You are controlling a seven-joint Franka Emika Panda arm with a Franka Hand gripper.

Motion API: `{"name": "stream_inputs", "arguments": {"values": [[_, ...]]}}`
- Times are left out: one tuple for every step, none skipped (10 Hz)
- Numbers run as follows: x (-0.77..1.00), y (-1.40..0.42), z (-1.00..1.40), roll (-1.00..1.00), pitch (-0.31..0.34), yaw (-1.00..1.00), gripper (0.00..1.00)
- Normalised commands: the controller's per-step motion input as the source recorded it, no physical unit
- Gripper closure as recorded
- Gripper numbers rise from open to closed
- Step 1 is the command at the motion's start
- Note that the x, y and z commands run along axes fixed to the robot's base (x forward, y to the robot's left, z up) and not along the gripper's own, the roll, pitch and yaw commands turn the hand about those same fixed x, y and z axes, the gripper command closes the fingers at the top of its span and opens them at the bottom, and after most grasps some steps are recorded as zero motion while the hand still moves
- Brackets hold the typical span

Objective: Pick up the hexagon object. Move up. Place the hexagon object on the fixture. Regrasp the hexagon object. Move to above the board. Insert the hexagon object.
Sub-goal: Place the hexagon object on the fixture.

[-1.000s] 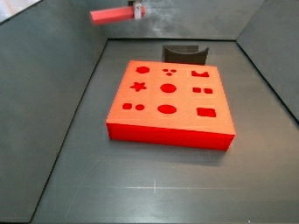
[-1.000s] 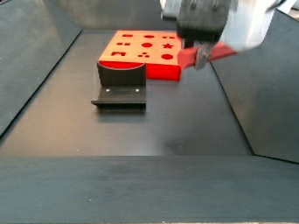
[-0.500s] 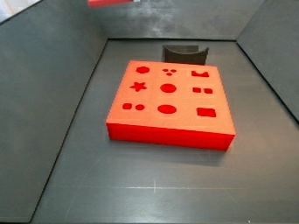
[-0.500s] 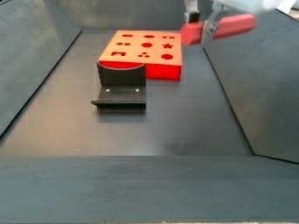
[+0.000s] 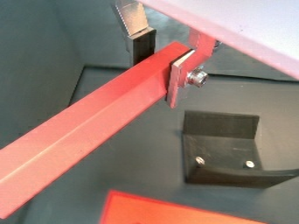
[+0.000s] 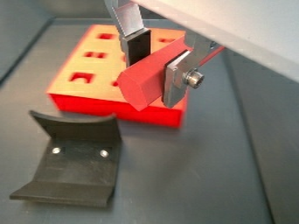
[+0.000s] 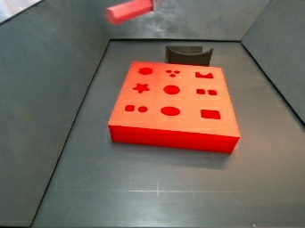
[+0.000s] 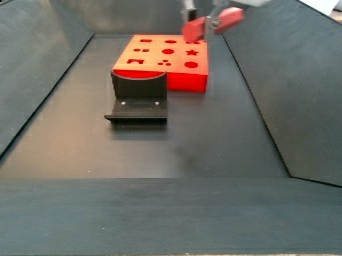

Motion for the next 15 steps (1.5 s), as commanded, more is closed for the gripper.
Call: {"name": "stream_inputs", "arguments": {"values": [[1.00,-0.37,-0.10,0.01,0.023,1.00,1.00],[1.00,-0.31,-0.09,0.01,0.028,1.00,1.00],[1.00,-0.28,-0.09,0.01,0.033,1.00,1.00],[1.00,-0.23,-0.08,0.01,0.046,1.00,1.00],[1.00,-0.18,-0.07,0.01,0.069,1.00,1.00],[1.00,-0.14,-0.05,0.01,0.095,1.00,1.00],[0.90,-0.10,-0.04,0.01,0.115,0.83,1.00],[0.79,-0.07,-0.02,0.01,0.127,0.58,1.00],[0.66,-0.03,-0.01,0.00,0.143,0.33,1.00],[0.54,1.00,0.30,-1.00,0.196,0.33,1.00],[0.49,1.00,0.30,-1.00,0.199,0.30,1.00],[0.45,1.00,0.23,-1.00,0.217,0.22,1.00],[0.38,0.82,0.09,-1.00,0.237,0.16,1.00],[0.33,0.64,0.03,-1.00,0.259,0.12,1.00],[0.30,0.47,0.02,-1.00,0.285,0.08,1.00]]}}
